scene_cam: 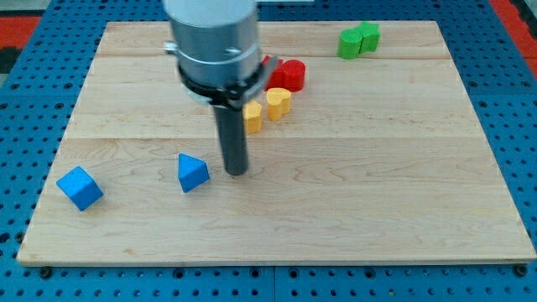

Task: Slide the blue triangle into the blue cube

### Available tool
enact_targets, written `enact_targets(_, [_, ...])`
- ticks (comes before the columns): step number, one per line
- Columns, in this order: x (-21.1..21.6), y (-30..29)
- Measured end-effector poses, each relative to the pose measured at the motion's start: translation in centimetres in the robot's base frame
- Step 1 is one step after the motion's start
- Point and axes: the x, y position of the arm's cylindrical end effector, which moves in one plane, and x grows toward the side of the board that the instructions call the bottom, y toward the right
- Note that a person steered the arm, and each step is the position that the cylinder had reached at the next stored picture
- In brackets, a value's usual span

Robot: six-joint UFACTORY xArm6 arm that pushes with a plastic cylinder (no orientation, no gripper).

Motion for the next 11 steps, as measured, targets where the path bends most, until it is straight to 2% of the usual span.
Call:
enact_targets(2, [1.4,-13.7])
enact_targets(3, [0.7,-5.2])
enact_targets(4, [-2.8,-2.5])
enact_targets(5, [-3.2,-10.9])
enact_targets(6, [-1.9,-14.4])
enact_targets(7, [-1.7,-14.1])
enact_targets(9, [-1.0,-17.6])
enact_targets(11, [-0.6,4.8])
